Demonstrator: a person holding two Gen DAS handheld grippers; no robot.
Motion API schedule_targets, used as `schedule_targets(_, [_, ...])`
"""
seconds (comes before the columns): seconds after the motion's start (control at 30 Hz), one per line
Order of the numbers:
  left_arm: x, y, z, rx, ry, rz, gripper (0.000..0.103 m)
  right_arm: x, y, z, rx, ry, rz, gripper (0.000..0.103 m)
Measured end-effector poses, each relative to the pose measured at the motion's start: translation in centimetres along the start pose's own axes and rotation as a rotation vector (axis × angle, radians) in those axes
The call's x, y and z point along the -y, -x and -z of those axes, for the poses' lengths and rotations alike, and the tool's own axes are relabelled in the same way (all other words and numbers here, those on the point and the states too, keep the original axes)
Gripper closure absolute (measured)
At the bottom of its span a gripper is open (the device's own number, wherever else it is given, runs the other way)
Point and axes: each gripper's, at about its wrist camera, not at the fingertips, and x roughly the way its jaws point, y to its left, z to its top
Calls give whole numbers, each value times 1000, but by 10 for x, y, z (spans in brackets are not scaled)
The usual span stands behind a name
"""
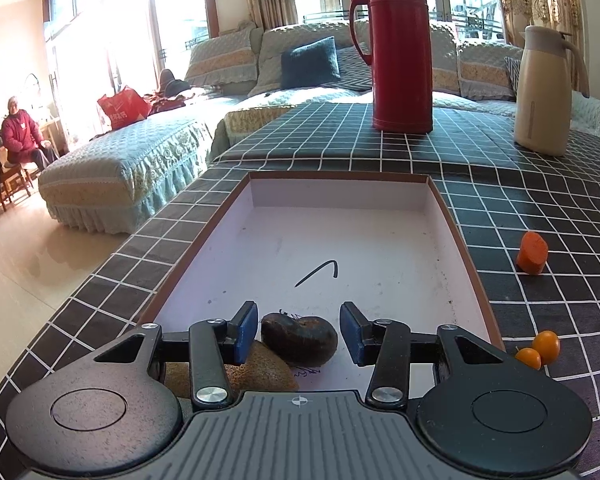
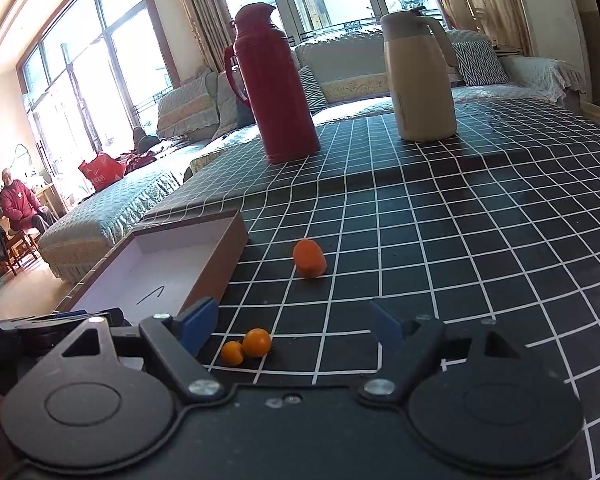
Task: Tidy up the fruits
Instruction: 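Lower the dark fruit into the white tray and open the left gripper, then grasp a small orange kumquat with the right gripper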
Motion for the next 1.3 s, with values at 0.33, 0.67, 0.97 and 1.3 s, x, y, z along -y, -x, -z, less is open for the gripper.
schedule_targets(0.33, [-4,34,2,116,-34,-11,28,-6,-12,2,-38,22,59,21])
schedule_targets(0.67, [-21,64,18,137,-41,29,27,-22,-44,5,-118,50,64,51])
schedule_targets(0.97, [-40,67,23,148,-31,4,26,-33,-70,8,-181,45,52,64])
schedule_targets(1.3, [-46,62,24,145,-7,-4,26,-38,-84,12,-206,79,68,76])
